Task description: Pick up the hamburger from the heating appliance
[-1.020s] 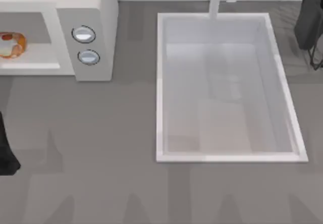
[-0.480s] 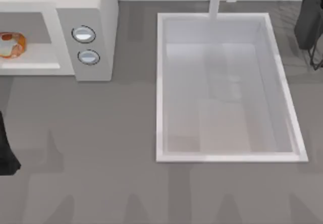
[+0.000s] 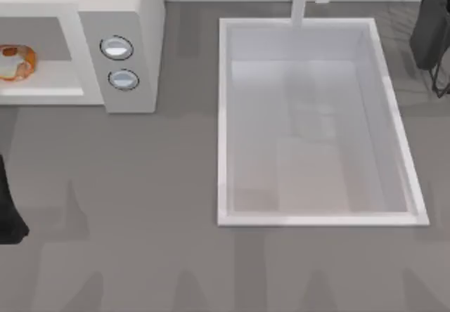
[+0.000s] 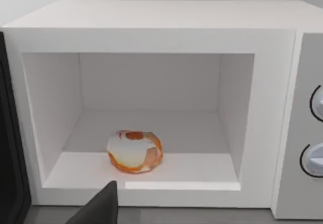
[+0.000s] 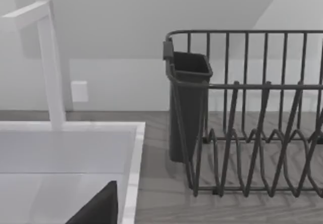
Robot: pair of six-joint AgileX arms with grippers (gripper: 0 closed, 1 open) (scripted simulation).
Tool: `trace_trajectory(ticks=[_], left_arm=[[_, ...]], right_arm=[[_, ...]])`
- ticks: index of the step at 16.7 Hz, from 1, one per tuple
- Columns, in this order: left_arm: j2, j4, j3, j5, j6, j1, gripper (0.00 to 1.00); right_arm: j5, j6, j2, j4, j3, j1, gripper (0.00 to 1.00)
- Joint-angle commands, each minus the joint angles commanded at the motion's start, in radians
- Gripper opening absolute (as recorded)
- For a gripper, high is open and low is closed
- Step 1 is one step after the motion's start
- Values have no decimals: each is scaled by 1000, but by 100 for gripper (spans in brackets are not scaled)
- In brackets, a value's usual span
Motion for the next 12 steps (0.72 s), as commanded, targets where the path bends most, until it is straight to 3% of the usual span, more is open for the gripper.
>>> trace_trajectory(ticks=[8, 12], left_arm=[[10, 5, 5, 1, 0, 1, 100], [153, 82, 77, 14, 6, 12, 100]], right_arm=[[0, 0, 0, 0, 0, 0, 100], [0, 0, 0, 0, 0, 0, 100]])
